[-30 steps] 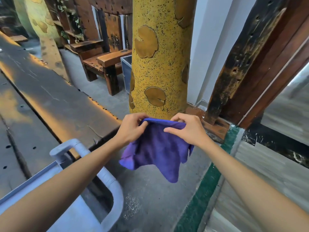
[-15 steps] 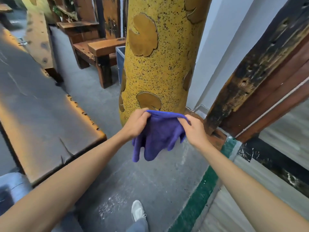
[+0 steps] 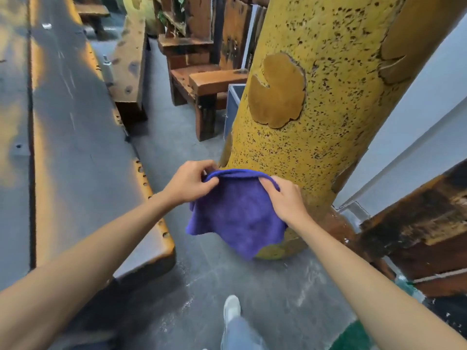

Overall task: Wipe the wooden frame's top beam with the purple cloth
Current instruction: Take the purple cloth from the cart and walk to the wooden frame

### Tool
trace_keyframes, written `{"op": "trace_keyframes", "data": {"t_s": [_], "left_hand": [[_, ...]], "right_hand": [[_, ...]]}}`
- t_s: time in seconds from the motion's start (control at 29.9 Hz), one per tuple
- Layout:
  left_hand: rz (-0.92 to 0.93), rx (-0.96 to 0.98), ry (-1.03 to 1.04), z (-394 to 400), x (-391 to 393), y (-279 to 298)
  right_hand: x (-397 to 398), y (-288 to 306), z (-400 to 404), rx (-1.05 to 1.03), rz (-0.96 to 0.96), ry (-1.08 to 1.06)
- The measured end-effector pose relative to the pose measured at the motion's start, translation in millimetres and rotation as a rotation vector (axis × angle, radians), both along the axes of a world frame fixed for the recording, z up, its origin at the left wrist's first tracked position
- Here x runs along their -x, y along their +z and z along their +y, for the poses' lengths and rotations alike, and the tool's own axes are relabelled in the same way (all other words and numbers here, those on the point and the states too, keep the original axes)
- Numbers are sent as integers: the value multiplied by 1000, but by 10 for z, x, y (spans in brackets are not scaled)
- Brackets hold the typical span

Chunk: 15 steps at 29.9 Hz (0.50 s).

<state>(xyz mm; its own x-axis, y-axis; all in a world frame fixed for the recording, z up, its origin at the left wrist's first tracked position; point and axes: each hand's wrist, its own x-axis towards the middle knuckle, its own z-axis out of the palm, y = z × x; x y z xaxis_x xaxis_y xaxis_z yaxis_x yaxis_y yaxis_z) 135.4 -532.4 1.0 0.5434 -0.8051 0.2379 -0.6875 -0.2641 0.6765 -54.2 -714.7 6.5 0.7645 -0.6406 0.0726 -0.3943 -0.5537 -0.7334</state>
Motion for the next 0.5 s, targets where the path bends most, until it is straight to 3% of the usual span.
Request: {"op": "trace_keyframes", "data": {"t_s": [0.27,0.5], "left_hand": [[-52,-87,345,-451,-1571,-253],[58,-37,581,-674,-2657,-290]], "right_hand": [[-2015,-247,-626,-71,30,258],[-3603,-448,-888,-51,72,221]]}}
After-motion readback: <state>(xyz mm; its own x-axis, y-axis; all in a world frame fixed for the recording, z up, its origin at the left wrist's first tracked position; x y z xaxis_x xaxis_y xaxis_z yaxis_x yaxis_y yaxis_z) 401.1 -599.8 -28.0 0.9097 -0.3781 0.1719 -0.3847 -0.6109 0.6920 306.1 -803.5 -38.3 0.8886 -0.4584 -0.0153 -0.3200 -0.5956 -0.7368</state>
